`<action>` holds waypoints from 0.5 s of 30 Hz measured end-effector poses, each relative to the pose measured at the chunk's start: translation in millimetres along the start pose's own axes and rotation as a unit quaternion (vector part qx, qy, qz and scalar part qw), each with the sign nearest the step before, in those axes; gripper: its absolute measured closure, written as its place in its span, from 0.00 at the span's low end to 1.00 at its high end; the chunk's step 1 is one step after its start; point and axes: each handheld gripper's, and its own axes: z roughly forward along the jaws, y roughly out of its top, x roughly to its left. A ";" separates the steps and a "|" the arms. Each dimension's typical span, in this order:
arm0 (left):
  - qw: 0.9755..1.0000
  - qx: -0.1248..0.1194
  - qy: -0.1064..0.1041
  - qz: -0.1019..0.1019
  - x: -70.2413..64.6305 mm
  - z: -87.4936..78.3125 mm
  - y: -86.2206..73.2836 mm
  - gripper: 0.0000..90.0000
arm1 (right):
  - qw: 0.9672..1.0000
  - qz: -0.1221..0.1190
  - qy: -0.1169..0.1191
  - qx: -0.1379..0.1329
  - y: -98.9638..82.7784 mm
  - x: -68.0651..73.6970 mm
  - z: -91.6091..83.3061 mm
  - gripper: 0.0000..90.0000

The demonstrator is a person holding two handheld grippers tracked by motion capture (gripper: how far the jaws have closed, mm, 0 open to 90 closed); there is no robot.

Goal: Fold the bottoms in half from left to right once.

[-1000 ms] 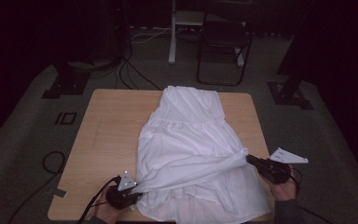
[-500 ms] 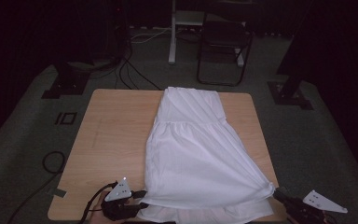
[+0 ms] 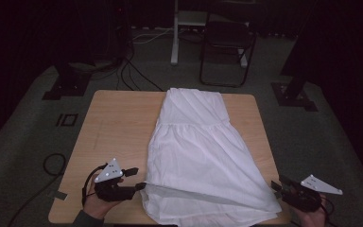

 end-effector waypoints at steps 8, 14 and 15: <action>0.998 -0.019 -0.058 0.010 -12.9 -17.8 1.2 0.34 | 1.000 -0.017 0.012 0.016 24.1 0.4 43.3 0.52; 0.999 -0.016 -0.027 0.001 -2.4 -11.8 3.4 0.33 | 1.000 -0.021 0.010 0.022 41.1 -1.5 67.1 0.52; 1.000 -0.014 -0.019 -0.001 2.4 -7.3 4.3 0.33 | 0.999 -0.021 0.009 0.022 44.2 -2.1 71.7 0.52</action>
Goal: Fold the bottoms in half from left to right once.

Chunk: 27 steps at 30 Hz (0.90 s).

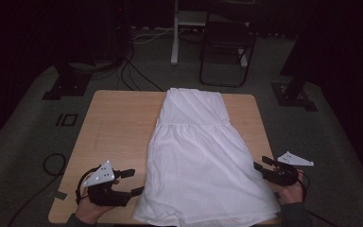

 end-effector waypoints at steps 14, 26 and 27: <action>0.983 0.079 0.155 -0.064 86.8 120.8 4.2 0.40 | 0.999 -0.001 -0.017 0.045 30.2 -5.3 85.4 0.54; 0.974 0.104 0.161 -0.120 119.5 169.9 10.7 0.40 | 0.998 0.008 -0.027 0.051 63.1 -17.3 130.2 0.52; 0.974 0.104 0.161 -0.120 119.5 169.9 10.7 0.40 | 0.998 0.008 -0.027 0.051 63.1 -17.3 130.2 0.52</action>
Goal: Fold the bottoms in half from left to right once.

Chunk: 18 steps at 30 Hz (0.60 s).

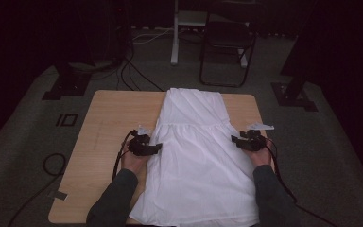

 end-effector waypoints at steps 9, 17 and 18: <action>0.999 -0.025 -0.036 0.022 -6.9 -11.7 2.1 0.99 | 0.999 -0.011 -0.030 0.003 16.9 10.3 24.7 0.99; 0.999 -0.036 -0.025 -0.011 -1.0 -15.9 10.4 0.55 | 0.997 0.023 -0.076 0.013 7.6 -9.7 11.7 0.99; 1.000 -0.022 -0.013 -0.011 -1.2 -6.7 11.9 0.48 | 0.997 0.024 -0.075 0.020 4.6 -9.7 14.9 0.99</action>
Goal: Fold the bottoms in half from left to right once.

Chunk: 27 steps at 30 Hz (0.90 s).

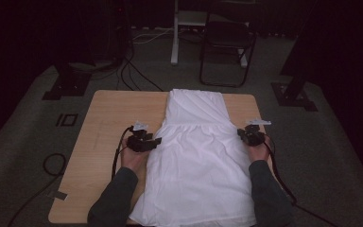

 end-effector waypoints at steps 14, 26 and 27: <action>0.999 0.018 -0.003 0.039 -1.2 -9.6 -29.1 0.97 | 0.999 -0.007 0.021 0.028 -32.8 19.5 -12.9 0.99; 0.997 0.036 -0.017 0.070 -37.4 -73.1 -96.9 0.97 | 0.998 -0.026 0.060 0.026 -106.1 66.1 -93.6 0.98; 0.996 0.042 -0.023 0.071 -40.7 -75.4 -102.3 0.97 | 0.997 -0.026 0.063 0.028 -110.8 68.0 -99.4 0.98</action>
